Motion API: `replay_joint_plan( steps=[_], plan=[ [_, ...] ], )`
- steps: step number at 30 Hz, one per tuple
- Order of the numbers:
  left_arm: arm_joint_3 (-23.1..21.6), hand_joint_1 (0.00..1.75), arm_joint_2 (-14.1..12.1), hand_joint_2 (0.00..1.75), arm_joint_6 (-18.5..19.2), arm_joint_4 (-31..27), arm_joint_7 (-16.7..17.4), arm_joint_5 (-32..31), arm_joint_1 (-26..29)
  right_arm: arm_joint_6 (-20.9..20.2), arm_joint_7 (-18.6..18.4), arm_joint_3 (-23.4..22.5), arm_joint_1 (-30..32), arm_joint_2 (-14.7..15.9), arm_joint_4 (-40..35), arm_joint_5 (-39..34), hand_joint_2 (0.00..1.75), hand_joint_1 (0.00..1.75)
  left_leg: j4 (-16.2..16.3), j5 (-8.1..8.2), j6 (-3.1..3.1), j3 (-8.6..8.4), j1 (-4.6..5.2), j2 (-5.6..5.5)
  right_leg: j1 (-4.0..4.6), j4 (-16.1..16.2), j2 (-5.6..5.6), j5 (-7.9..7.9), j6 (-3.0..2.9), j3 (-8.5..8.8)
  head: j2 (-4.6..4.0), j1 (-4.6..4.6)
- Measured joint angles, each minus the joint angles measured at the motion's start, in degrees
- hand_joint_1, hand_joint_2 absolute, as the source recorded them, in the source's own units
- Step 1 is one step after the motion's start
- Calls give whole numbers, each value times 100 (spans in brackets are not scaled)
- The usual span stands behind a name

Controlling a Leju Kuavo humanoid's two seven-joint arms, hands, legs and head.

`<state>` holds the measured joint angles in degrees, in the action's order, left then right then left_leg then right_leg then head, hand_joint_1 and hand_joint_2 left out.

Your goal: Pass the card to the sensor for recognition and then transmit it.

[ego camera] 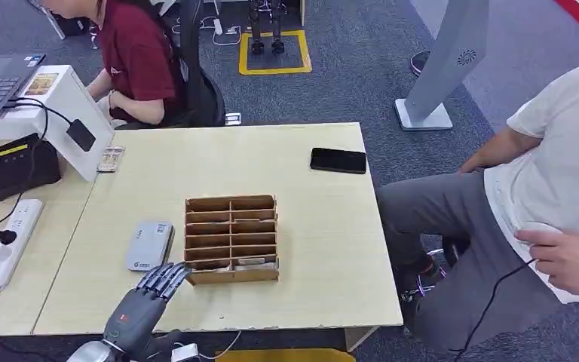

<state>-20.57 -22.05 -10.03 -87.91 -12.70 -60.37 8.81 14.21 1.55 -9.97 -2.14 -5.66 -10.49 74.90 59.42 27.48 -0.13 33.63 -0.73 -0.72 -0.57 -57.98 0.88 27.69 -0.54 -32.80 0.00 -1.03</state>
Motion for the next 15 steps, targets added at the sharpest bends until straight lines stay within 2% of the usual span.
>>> replay_joint_plan(
  steps=[11, 15],
  plan=[
    [-17, 0, -15, 175, -7, 0, 9, -8, -1, 0, -2, 0, -1, 0, 0, 28, 175, 0, 0, 0, 0, -1, 0, 0, 0, 0, 0, 0, 0, 0, 0, 0],
    [-79, 0, 64, 175, -140, 0, 26, -186, -112, -29, -18, 0, -4, 0, 0, 114, 175, 0, 2, -2, 2, -1, 1, -4, 0, 1, -2, 0, 0, -2, 0, -2]
  ],
)
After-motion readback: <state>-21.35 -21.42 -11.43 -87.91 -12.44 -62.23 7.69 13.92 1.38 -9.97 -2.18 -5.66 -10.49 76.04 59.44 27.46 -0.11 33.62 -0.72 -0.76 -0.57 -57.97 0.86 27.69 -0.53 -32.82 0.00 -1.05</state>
